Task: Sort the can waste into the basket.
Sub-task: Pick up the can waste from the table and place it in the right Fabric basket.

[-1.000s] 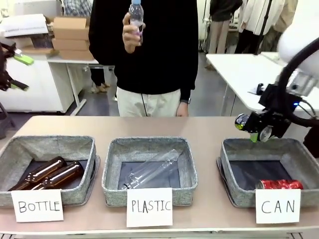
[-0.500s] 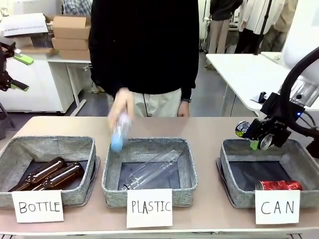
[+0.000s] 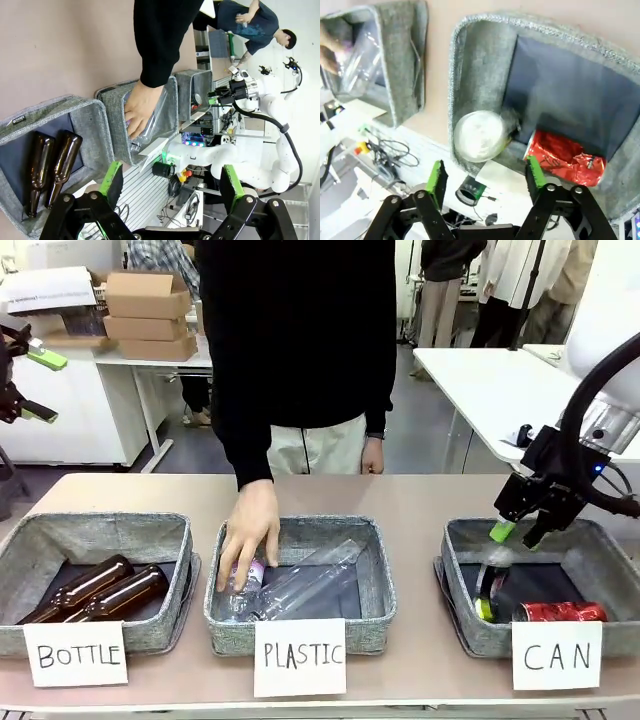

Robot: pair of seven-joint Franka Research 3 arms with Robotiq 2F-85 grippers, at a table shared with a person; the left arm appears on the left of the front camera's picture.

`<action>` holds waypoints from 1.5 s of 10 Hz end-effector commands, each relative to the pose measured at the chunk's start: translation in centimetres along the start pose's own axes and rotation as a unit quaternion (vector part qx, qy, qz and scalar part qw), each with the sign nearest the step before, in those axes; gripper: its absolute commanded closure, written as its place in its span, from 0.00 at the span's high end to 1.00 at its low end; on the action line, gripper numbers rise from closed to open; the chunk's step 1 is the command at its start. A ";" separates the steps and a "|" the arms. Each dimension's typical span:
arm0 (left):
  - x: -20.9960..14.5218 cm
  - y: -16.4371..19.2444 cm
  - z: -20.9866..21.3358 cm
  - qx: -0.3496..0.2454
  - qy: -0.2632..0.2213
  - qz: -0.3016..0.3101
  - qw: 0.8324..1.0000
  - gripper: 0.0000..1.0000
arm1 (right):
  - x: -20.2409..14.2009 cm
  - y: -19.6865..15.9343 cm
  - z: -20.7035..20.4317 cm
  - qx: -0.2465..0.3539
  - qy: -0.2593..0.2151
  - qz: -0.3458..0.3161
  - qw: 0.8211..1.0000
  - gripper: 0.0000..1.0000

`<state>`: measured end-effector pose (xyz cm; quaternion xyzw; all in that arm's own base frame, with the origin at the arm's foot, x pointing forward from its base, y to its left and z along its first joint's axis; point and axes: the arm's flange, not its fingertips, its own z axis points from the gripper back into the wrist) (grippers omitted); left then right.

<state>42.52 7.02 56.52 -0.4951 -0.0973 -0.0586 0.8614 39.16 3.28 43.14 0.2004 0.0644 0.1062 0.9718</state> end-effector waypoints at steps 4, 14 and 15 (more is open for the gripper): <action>-0.3 -0.2 0.2 0.005 0.003 0.001 1.000 1.00 | 0.4 -0.1 0.0 0.003 0.004 0.008 1.000 1.00; -0.3 -0.2 0.2 0.005 0.003 0.001 1.000 1.00 | -0.9 4.4 8.6 0.387 -0.153 -0.037 0.909 1.00; -0.3 -0.2 0.2 0.005 0.003 0.001 1.000 1.00 | -0.9 4.4 8.6 0.387 -0.153 -0.037 0.909 1.00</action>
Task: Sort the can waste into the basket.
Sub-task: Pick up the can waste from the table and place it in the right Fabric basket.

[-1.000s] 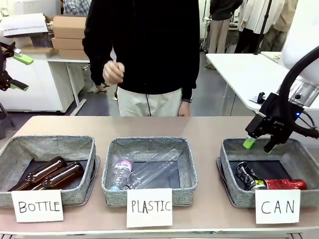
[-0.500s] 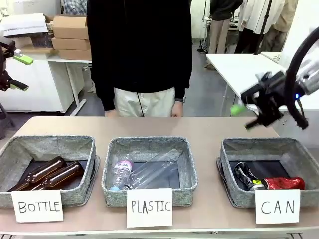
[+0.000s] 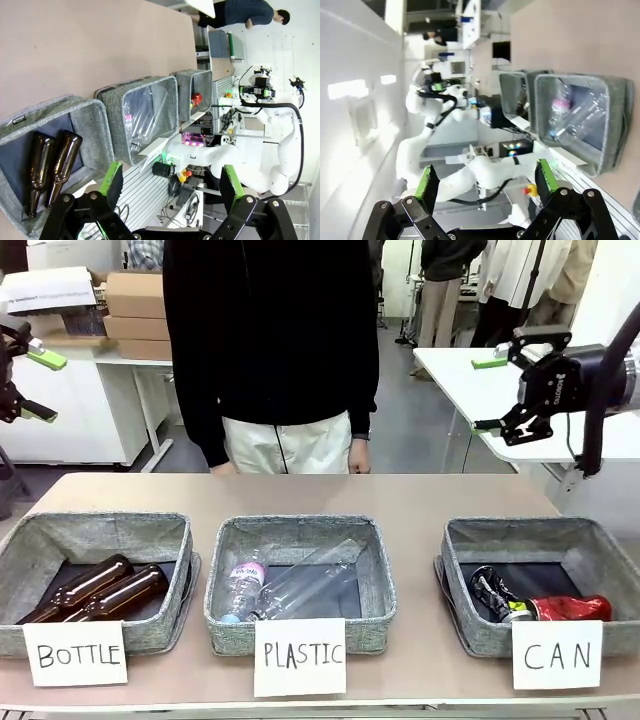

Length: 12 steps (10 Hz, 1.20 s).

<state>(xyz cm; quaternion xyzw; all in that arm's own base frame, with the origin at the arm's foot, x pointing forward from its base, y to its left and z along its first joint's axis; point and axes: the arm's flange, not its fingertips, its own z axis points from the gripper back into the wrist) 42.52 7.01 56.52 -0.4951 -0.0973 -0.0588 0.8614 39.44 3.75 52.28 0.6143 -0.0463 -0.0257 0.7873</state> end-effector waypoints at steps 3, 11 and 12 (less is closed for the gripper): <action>-0.3 -0.2 0.2 0.005 0.003 0.001 1.000 1.00 | -0.5 0.6 0.1 -0.052 0.022 0.024 0.998 1.00; -0.3 -0.2 0.2 0.005 0.003 0.001 1.000 1.00 | -0.5 0.6 0.1 -0.052 0.022 0.024 0.998 1.00; -0.3 -0.2 0.2 0.005 0.003 0.001 1.000 1.00 | -0.5 0.6 0.1 -0.052 0.022 0.024 0.998 1.00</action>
